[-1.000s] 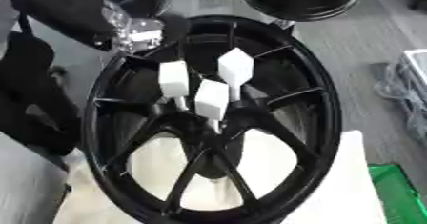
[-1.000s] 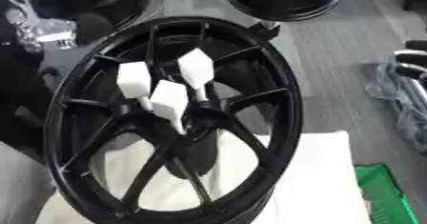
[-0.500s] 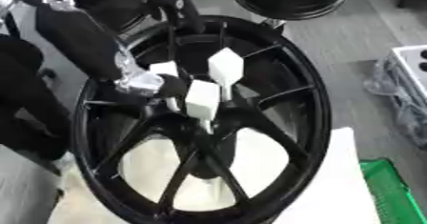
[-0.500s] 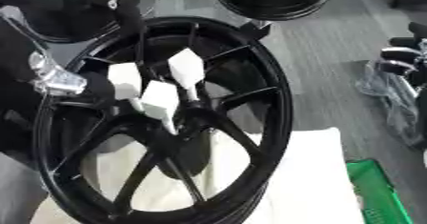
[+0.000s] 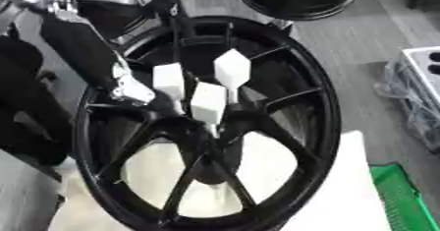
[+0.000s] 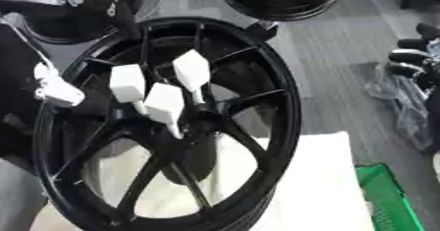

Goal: Pull the pin out of the wheel hub.

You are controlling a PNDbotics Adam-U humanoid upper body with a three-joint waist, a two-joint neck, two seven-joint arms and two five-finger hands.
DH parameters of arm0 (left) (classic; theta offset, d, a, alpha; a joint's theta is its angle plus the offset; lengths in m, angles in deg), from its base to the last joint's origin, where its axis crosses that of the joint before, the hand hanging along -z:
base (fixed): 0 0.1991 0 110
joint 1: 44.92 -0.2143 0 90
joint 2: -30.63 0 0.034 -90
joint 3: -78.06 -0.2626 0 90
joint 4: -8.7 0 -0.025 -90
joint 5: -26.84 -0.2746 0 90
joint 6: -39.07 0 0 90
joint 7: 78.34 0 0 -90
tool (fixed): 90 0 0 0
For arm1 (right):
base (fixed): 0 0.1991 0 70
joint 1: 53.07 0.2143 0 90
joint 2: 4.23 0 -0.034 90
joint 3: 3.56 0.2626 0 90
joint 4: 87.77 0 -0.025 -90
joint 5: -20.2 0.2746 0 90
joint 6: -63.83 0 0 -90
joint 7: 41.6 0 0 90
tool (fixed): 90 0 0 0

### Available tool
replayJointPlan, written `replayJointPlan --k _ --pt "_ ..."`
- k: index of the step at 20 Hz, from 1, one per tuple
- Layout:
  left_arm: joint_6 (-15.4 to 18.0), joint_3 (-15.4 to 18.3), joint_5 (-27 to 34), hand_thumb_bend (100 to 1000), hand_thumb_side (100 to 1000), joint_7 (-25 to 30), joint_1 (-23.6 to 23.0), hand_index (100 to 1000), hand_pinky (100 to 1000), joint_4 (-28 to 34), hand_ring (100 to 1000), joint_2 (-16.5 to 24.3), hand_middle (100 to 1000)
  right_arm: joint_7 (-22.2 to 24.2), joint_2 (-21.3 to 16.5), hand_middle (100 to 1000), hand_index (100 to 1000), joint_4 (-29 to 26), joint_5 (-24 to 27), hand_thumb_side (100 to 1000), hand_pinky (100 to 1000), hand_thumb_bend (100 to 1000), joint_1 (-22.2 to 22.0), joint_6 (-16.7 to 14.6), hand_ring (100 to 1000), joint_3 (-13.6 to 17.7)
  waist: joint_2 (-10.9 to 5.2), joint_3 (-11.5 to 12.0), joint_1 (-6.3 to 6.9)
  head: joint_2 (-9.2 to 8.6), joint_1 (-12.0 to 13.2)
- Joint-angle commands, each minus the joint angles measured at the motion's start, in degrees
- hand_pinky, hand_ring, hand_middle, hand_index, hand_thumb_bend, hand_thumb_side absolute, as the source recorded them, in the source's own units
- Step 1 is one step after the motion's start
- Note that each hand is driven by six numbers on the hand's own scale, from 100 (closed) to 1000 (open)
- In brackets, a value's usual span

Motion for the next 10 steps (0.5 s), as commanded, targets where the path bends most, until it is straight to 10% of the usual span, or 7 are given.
replayJointPlan --k 1,10 --pt "-0.1 0.9 -1.2 615 600 0.1 0.4 856 885 -0.1 846 1.7 809 0.2 -1.6 687 855 -1.1 -0.3 708 717 100 0.2 -0.1 709 0.3 -1.11 0.0 -0.23 0.27 -0.1" --pt "-0.7 0.2 -3.6 611 621 -0.5 -0.2 842 873 -3.0 834 1.2 796 0.2 -1.5 688 855 -1.0 -0.4 709 717 100 0.3 0.0 709 0.2 -1.00 -0.1 -0.30 0.23 0.1"
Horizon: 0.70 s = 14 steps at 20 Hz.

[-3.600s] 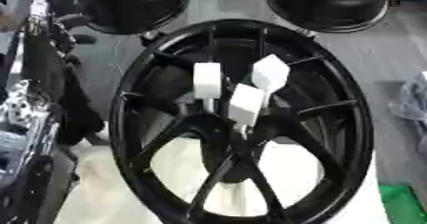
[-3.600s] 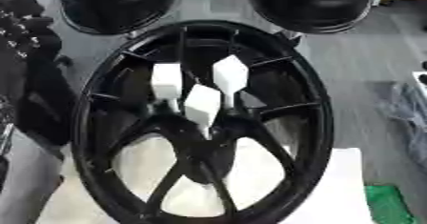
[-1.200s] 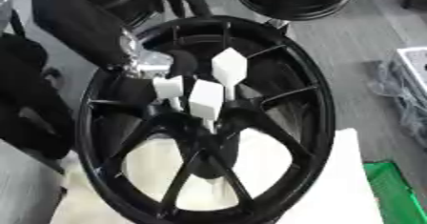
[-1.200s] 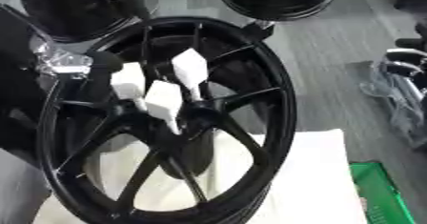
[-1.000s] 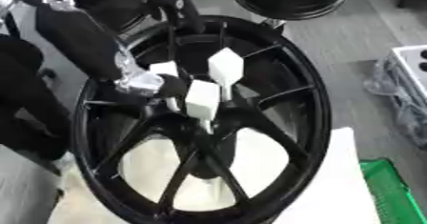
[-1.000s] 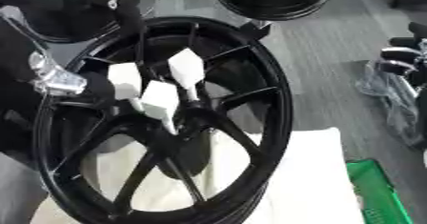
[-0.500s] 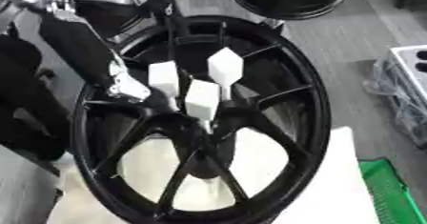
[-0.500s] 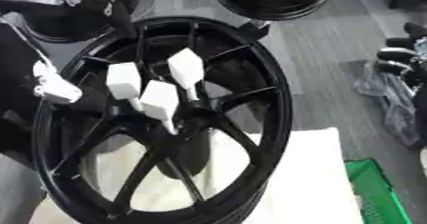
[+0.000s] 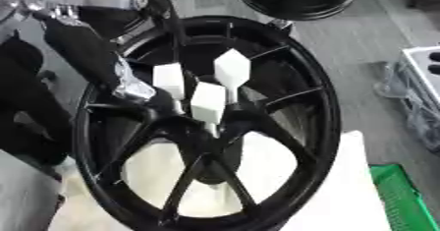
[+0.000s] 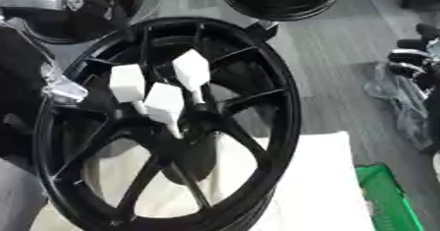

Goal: Pull the pin out of the wheel hub.

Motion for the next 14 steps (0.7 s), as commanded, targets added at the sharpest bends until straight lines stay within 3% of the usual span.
replayJointPlan --k 1,14 --pt "-0.1 0.2 -1.3 618 614 -0.1 0.7 841 873 -0.9 834 1.0 795 0.1 -1.5 688 855 -1.0 -0.4 709 716 100 0.3 -0.1 709 0.2 -1.00 -0.1 -0.29 0.22 0.1" --pt "0.8 -1.5 -3.5 606 635 0.1 1.3 844 869 -6.9 832 -1.6 796 0.2 -1.4 689 856 -1.0 -0.1 707 717 100 0.6 -0.1 710 0.2 -0.99 -0.4 -0.28 -0.30 0.2"
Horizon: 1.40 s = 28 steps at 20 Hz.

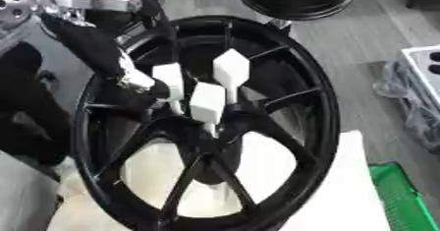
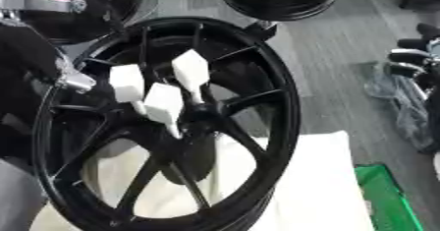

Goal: Pull the pin out of the wheel hub.

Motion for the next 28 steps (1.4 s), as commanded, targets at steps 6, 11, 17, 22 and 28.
replayJointPlan --k 6,11,17,22,28 --pt "-0.5 0.0 -0.3 602 629 0.2 1.5 852 864 -1.2 837 0.0 802 0.1 -1.4 690 856 -0.9 -0.1 707 717 100 0.6 -0.1 710 0.2 -0.98 -0.1 -0.25 -0.27 0.2" --pt "-0.1 -0.2 -1.1 614 579 0.2 1.5 843 861 -1.5 832 -0.2 795 0.2 -1.4 690 856 -0.9 -0.1 708 716 100 0.6 0.0 710 0.2 -0.98 -0.2 -0.25 -0.32 0.7" --pt "0.6 -1.1 -2.6 610 533 0.6 1.8 835 862 -3.2 830 -1.3 792 0.5 -1.4 689 855 -0.8 -0.2 711 716 100 0.6 0.1 709 -0.1 -0.97 -0.2 -0.32 -0.33 1.1" --pt "1.3 -2.7 -4.7 606 541 1.6 2.6 829 862 -5.9 828 -3.3 789 0.6 -1.3 689 855 -0.7 -0.3 711 717 100 0.6 0.1 708 -0.1 -0.97 -0.2 -0.35 -0.32 1.3" --pt "2.4 -4.0 -7.1 552 495 1.6 3.5 824 859 -9.1 825 -5.5 785 0.8 -1.3 689 855 -0.7 -0.3 712 717 100 0.8 0.2 709 -0.2 -0.98 -0.4 -0.33 -0.27 1.7"
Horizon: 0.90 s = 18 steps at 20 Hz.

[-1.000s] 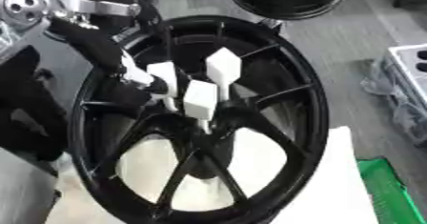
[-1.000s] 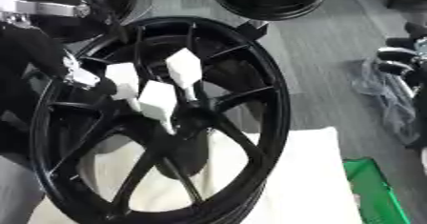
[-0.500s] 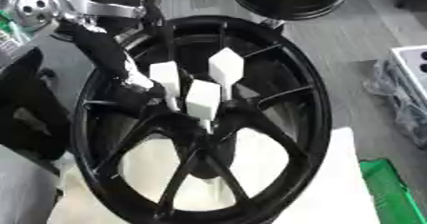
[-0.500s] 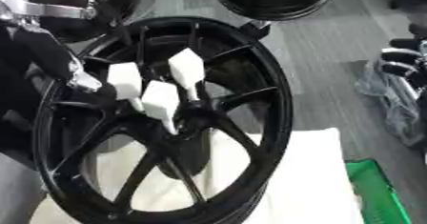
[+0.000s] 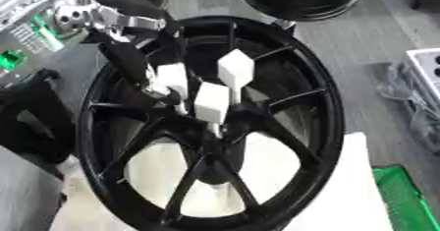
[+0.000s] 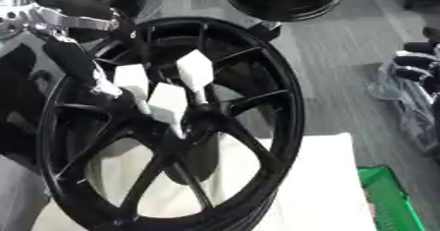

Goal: Pull the pin out of the wheel hub.

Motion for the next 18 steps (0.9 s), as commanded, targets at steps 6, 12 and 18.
replayJointPlan --k 6,12,18 --pt "1.2 -0.5 -2.0 476 437 0.0 1.7 799 851 -3.2 817 -1.0 777 0.4 -1.2 689 855 -0.6 -0.4 709 717 100 0.7 0.1 709 0.0 -0.95 -0.1 -0.25 -0.35 0.6" --pt "1.0 -0.6 -1.8 424 430 0.0 1.7 735 837 -3.7 804 -1.4 763 0.6 -1.2 690 856 -0.5 -0.6 716 718 100 0.8 0.2 710 -0.1 -0.93 -0.2 -0.27 -0.45 0.7" --pt "1.2 0.2 -1.6 410 303 0.7 1.1 665 829 -1.3 794 0.4 749 0.6 -1.4 691 856 -0.5 -0.7 714 718 100 0.7 0.3 710 0.0 -0.94 0.0 -0.15 -0.44 0.7"
